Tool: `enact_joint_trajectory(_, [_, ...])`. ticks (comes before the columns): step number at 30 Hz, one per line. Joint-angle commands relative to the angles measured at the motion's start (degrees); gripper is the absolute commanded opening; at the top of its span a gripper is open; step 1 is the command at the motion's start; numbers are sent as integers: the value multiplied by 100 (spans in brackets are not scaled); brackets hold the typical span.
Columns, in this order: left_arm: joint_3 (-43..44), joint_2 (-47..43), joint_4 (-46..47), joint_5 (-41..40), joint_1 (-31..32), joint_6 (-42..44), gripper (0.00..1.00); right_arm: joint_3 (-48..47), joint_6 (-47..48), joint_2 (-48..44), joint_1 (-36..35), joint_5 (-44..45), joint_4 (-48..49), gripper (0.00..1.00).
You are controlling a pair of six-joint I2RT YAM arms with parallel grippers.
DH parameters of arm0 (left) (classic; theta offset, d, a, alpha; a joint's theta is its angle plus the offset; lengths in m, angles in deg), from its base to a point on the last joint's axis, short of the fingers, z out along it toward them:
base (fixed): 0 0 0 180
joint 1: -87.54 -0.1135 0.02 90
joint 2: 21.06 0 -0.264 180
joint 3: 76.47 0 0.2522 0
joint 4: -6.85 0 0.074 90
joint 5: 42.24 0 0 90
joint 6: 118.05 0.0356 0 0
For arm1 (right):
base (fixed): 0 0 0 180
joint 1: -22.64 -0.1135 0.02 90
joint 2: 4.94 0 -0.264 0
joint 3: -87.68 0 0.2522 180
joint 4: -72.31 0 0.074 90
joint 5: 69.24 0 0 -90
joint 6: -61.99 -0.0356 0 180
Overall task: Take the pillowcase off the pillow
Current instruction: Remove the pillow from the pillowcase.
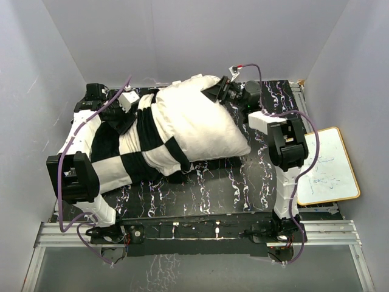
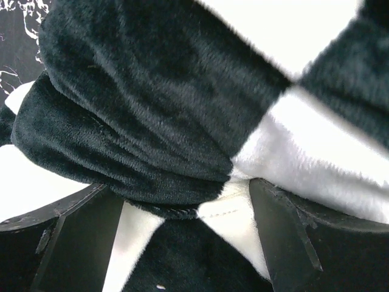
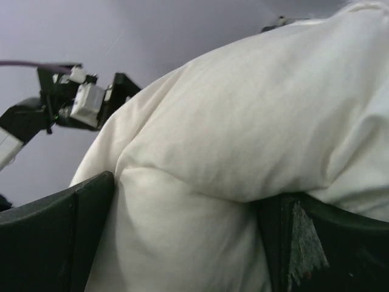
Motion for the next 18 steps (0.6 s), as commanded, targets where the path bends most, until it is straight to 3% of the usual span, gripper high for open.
enact_joint_trajectory(1, [-258, 298, -952, 480, 540, -37, 79, 15, -1127, 12, -1083, -2074, 2393, 98])
enact_joint_trajectory(4, [-265, 268, -870, 465, 649, -76, 79, 70, -820, -87, -1454, -2710, 2089, 98])
enact_joint_trajectory(7, [-284, 216, -824, 476, 714, -124, 78, 130, 60, -235, -1543, -2793, 913, 98])
enact_joint_trajectory(9, [-308, 165, -812, 485, 755, -127, 77, 117, 1117, -331, -1561, -2611, -394, 98])
enact_joint_trajectory(13, [-355, 24, -770, 494, 841, -182, 76, -1525, 5159, 211, -1947, -681, -5820, 98])
enact_joint_trajectory(14, [-347, -3, -777, 504, 871, -201, 76, -2010, 5617, 523, -2079, -133, -6709, 98])
enact_joint_trajectory(17, [-338, -78, -809, 521, 945, -237, 76, -2329, 5655, 795, -2162, 981, -7129, 97])
enact_joint_trajectory(18, [-331, -116, -812, 527, 968, -249, 75, -2282, 5536, 780, -2138, 1184, -7033, 87])
